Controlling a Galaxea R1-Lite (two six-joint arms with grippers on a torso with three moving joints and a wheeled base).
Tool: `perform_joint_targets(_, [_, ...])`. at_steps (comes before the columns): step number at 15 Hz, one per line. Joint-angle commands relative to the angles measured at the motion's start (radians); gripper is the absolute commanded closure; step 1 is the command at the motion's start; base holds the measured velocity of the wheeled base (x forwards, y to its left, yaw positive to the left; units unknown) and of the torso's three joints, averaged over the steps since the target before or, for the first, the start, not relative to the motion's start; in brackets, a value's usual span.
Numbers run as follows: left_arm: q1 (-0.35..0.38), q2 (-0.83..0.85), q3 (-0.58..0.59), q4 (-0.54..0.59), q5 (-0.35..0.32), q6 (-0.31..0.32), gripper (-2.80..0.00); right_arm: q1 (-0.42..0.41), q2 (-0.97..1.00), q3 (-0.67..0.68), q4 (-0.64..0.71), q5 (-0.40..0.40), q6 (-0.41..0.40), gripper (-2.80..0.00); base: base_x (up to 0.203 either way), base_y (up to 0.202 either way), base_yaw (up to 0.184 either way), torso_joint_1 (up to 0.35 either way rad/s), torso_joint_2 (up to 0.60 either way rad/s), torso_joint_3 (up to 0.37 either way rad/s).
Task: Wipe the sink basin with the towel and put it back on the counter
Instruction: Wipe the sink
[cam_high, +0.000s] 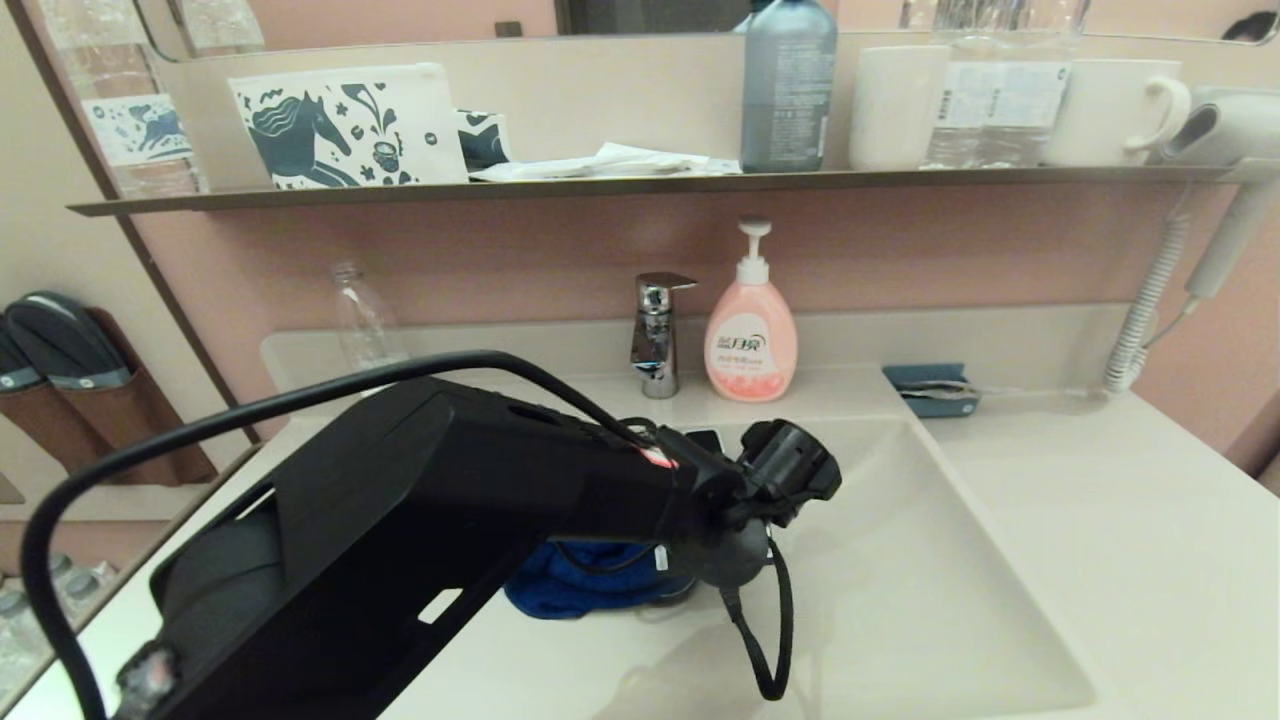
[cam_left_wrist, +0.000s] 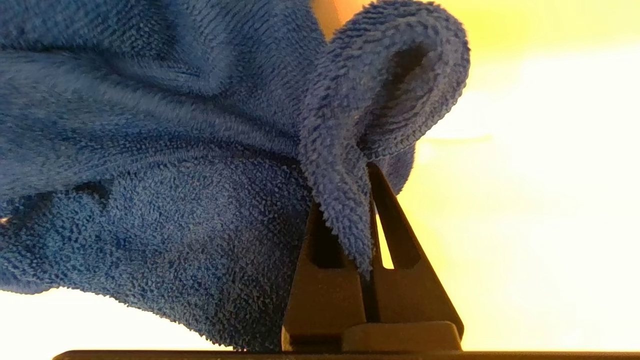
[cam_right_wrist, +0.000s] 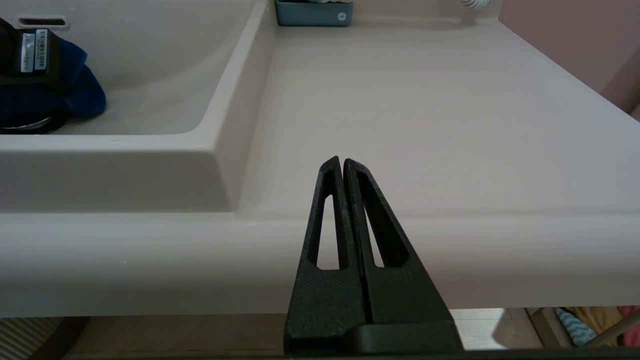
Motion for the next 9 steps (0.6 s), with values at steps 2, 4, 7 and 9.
perform_joint_targets(2, [-0.04, 0.007, 0.012, 0.029, 0.005, -0.054, 0.0, 0.0, 0.0, 0.0, 0.0, 0.001, -0.001, 0.0, 0.0, 0.0, 0.0, 0.0, 0.0, 0.0])
perform_joint_targets(4, [-0.061, 0.003, 0.011, 0.073, 0.002, -0.069, 0.0, 0.0, 0.0, 0.0, 0.0, 0.001, -0.001, 0.0, 0.0, 0.0, 0.0, 0.0, 0.0, 0.0])
perform_joint_targets(7, [-0.081, 0.007, 0.031, 0.19, -0.004, -0.104, 0.0, 0.0, 0.0, 0.0, 0.0, 0.001, -0.001, 0.0, 0.0, 0.0, 0.0, 0.0, 0.0, 0.0])
perform_joint_targets(9, [-0.083, -0.001, 0.077, 0.242, -0.01, -0.116, 0.0, 0.0, 0.0, 0.0, 0.0, 0.001, -0.001, 0.0, 0.0, 0.0, 0.0, 0.0, 0.0, 0.0])
